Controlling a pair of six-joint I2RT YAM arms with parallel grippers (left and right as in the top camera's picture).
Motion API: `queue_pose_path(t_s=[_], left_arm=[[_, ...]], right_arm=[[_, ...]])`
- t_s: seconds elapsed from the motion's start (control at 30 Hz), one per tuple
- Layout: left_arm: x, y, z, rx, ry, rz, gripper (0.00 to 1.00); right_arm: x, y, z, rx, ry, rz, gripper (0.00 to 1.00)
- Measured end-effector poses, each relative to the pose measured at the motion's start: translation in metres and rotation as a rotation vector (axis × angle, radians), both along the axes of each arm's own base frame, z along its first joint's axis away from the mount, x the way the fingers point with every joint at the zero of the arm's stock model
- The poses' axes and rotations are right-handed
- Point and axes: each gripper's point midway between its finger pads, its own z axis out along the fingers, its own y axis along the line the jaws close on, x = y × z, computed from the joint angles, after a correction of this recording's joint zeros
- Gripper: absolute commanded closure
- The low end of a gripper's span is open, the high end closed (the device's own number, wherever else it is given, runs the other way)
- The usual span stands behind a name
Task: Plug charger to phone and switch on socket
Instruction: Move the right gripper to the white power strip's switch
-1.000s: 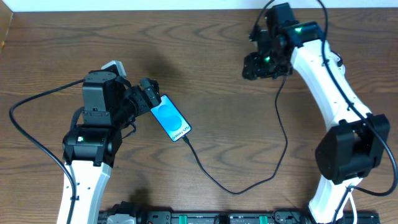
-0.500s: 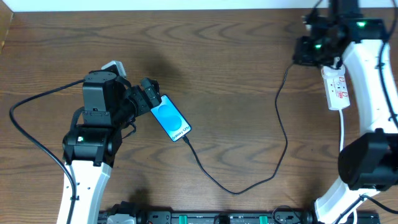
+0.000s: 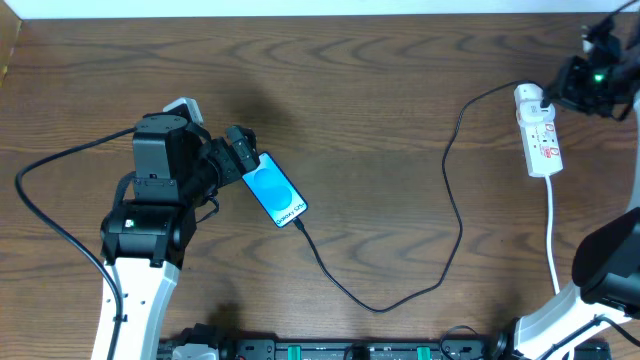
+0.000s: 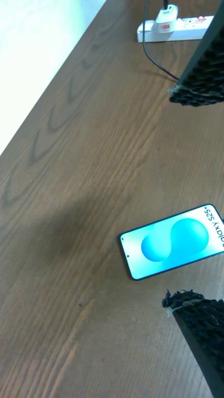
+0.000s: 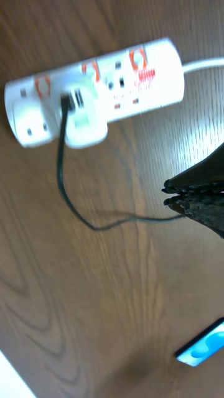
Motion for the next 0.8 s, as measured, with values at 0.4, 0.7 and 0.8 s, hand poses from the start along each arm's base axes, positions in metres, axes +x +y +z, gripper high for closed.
queue_pose_path(t_s=[0.4, 0.7, 0.8], left_arm=[[0.000, 0.000, 0.000, 0.000, 0.000, 0.000, 0.04], [0.000, 0.000, 0.000, 0.000, 0.000, 0.000, 0.03], [0.000, 0.000, 0.000, 0.000, 0.000, 0.000, 0.04]], right_arm=[[-0.002, -0.061, -0.001, -0.021, -0.053, -0.127, 0.99], [-0.001, -0.062, -0.039, -0.017, -0.044, -0.127, 0.99], [-0.003, -0.061, -0.052, -0.009, -0.032, -0.134, 0.99]])
